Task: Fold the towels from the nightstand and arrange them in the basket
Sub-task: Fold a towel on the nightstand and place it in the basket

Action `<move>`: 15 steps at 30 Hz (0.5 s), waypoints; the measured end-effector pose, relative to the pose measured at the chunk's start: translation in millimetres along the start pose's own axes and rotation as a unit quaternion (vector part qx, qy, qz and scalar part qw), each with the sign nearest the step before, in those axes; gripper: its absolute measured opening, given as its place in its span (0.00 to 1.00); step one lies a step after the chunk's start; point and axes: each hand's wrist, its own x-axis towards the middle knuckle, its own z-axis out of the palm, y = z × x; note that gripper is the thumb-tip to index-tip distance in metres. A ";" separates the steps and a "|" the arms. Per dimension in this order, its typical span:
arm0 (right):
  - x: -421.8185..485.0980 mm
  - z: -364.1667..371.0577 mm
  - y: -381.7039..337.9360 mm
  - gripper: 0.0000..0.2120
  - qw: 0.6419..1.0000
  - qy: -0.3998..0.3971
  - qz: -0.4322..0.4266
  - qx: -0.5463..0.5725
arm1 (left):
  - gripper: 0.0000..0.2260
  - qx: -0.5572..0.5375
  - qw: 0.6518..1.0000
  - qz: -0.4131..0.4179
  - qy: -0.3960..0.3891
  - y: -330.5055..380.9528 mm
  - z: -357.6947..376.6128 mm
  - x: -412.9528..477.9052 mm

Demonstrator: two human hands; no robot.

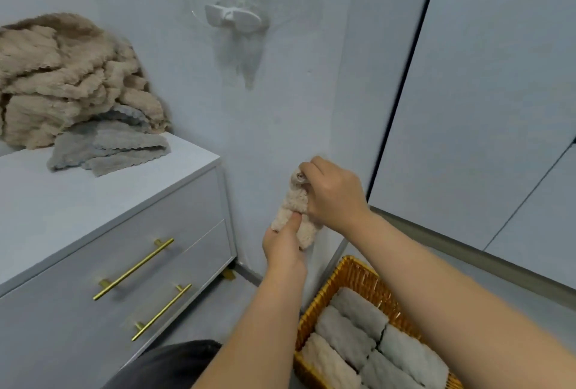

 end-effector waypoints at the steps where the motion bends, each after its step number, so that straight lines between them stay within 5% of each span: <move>1: -10.3 -1.3 9.1 0.11 1.000 -0.002 0.004 -0.001 | 0.11 0.018 0.999 -0.016 -0.023 -8.0 1.5 -2.9; 6: -55.3 -1.2 42.6 0.08 0.992 -0.028 0.119 0.019 | 0.14 0.117 0.979 -0.119 -0.115 -37.1 -2.2 -2.9; 9: -79.9 2.8 54.9 0.07 0.954 -0.093 0.282 0.049 | 0.16 0.161 0.966 -0.148 -0.136 -60.1 -6.6 3.2; 12: -97.5 10.5 67.2 0.08 0.866 -0.119 0.466 0.137 | 0.14 0.207 0.958 -0.148 -0.134 -72.6 -7.6 6.7; 15: -119.2 21.2 80.1 0.10 0.736 -0.088 0.612 0.276 | 0.08 0.252 0.949 -0.133 -0.136 -84.9 -10.1 12.1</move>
